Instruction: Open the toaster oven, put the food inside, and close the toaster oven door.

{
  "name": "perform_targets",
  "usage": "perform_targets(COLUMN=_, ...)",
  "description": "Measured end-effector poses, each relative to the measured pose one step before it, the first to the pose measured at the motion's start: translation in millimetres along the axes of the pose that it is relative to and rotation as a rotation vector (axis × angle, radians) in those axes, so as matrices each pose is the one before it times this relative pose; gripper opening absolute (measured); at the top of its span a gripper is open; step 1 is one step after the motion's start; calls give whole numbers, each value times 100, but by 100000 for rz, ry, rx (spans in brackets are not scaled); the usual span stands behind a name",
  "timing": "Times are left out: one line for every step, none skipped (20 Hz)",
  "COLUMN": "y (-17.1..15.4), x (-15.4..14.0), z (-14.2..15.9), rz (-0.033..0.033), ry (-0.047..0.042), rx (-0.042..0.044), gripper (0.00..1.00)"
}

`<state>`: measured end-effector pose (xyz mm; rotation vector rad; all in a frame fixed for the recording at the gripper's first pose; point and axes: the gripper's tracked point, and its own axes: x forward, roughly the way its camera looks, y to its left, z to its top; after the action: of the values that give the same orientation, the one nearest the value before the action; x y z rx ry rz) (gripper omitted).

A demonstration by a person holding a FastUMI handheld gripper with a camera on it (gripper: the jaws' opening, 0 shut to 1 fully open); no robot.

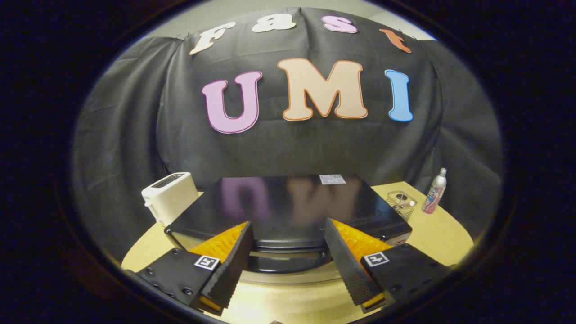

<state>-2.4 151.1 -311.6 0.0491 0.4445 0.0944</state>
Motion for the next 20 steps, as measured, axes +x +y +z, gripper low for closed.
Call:
perform_targets(y=-69, x=-540, z=-53, rz=185, ry=-666, rx=890, gripper=100)
perform_targets(y=-166, x=-681, z=-556, rz=-105, ry=2117, rx=1149, gripper=100)
perform_targets(y=-66, x=-185, z=241, rz=133, ry=-1604, rx=1462, gripper=100)
perform_targets(y=28, x=-404, z=-225, rz=25, ry=1221, rx=-747, gripper=100)
perform_targets(y=101, x=-601, z=-268, rz=79, ry=-343, rx=-1256, gripper=100)
perform_targets(y=-44, x=-270, z=-404, rz=291, ry=1198, rx=-783, gripper=100)
perform_targets(y=-70, x=-448, z=-122, rz=639, ry=84, rx=191, gripper=100)
perform_targets(y=-150, x=-352, z=-262, rz=750, ry=941, rx=352, gripper=99)
perform_targets(y=100, x=-679, z=-338, rz=707, ry=174, rx=-305, gripper=99)
perform_targets(y=7, x=-583, z=-369, rz=563, ry=1000, rx=-898, gripper=99)
perform_targets(y=-24, x=-565, z=-390, rz=326, ry=823, rx=-981, gripper=99)
perform_targets(y=-34, x=-618, z=-609, rz=86, ry=1399, rx=-1553, gripper=99)
perform_targets(y=34, x=-506, z=-700, rz=34, ry=1413, rx=-1376, gripper=99)
perform_targets(y=-65, x=-694, z=-685, rz=-31, ry=1949, rx=-1011, gripper=99)
perform_targets(y=6, x=-643, z=-908, rz=-34, ry=1699, rx=-643, gripper=99)
perform_targets(y=-18, x=-619, z=-808, rz=-10, ry=1568, rx=-552, gripper=99)
perform_targets(y=34, x=-562, z=-996, rz=23, ry=1711, rx=-537, gripper=99)
perform_targets(y=-22, x=-379, z=-805, rz=-8, ry=1445, rx=-610, gripper=99)
perform_targets(y=-108, x=-345, z=-972, rz=172, ry=1621, rx=163, gripper=99)
perform_targets(y=-52, x=-292, z=-850, rz=129, ry=1453, rx=1131, gripper=99)
